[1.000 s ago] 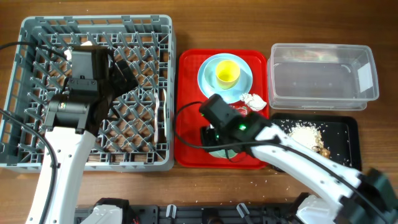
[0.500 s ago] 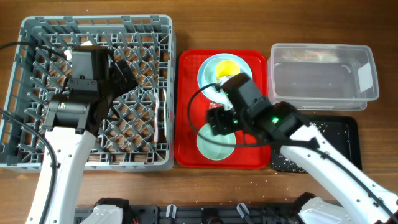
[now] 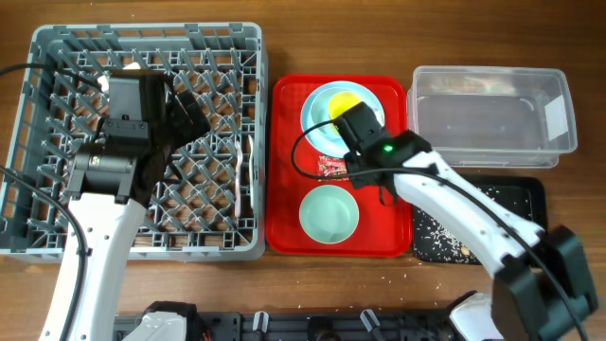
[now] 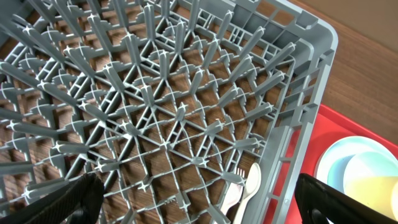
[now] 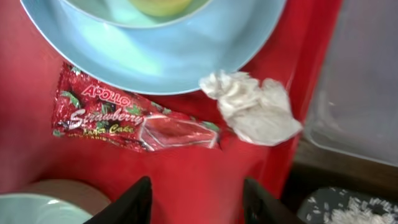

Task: Sort waste into correct bins and load items into the dishwasher rack
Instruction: 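Grasp the red snack wrapper with the right gripper, then carry the wrapper right and drop it into the clear bin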

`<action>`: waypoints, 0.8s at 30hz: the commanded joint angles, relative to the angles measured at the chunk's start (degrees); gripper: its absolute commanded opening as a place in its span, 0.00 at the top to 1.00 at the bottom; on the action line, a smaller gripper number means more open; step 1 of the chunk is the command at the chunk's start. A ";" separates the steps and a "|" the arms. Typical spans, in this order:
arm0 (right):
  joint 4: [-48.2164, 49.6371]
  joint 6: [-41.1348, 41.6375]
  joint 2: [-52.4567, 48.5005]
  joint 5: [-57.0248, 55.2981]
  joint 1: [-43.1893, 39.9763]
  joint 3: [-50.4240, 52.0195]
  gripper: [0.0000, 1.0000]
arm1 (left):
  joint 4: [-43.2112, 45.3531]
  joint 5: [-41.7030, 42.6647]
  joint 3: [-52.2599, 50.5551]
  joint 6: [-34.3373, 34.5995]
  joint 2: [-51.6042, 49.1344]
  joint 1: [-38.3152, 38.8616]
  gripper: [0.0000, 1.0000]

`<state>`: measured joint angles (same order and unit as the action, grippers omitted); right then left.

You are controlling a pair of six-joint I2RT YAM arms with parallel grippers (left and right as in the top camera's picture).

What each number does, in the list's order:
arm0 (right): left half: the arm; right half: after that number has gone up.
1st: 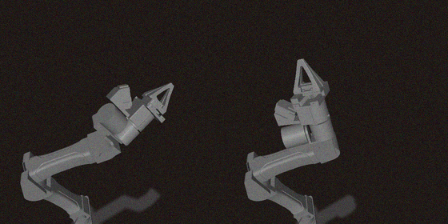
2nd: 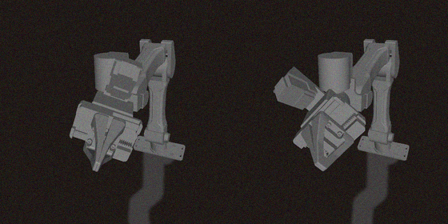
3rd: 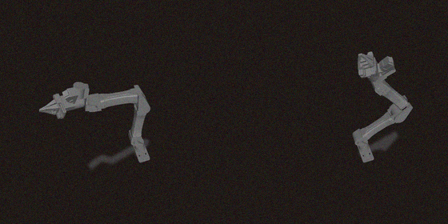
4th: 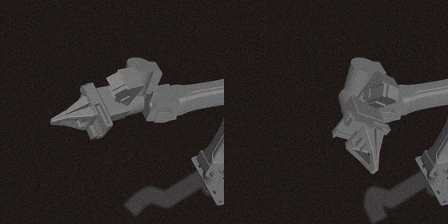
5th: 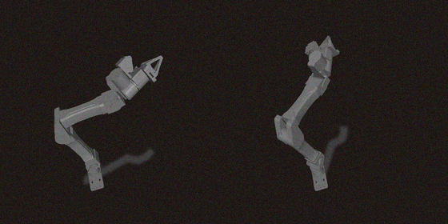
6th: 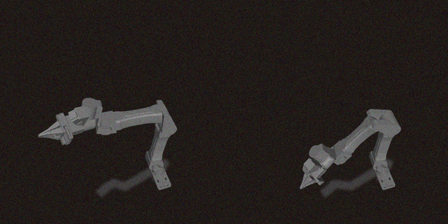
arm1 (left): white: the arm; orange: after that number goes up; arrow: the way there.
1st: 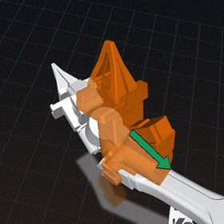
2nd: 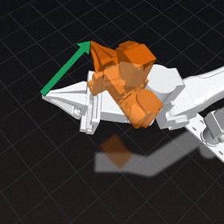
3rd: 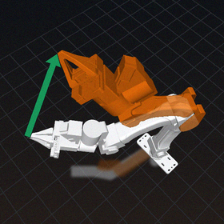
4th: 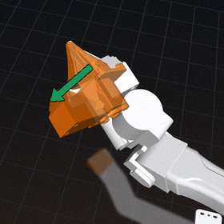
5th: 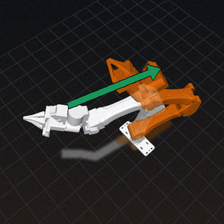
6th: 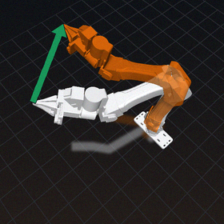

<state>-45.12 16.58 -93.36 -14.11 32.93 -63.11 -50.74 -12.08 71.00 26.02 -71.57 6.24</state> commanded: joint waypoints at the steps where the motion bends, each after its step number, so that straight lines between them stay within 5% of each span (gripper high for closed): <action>1: 2.75 -0.13 -3.91 6.32 -0.17 0.61 0.57 | 0.13 0.31 0.92 0.13 0.22 -0.42 0.00; 5: 6.43 -2.23 -8.28 6.73 -0.17 0.61 0.55 | 0.13 0.31 0.92 0.13 0.22 -0.42 0.00; 10: 7.91 -6.01 -9.57 6.73 -0.17 0.61 0.27 | 0.13 0.28 0.92 0.13 0.22 -0.42 0.00; 24: 9.70 -16.61 -10.21 9.01 -0.17 0.90 0.20 | 0.13 0.31 0.92 0.13 0.22 -0.42 0.00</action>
<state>-35.66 1.23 -101.80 -5.74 32.88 -63.07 -50.74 -12.08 71.00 26.02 -71.57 6.24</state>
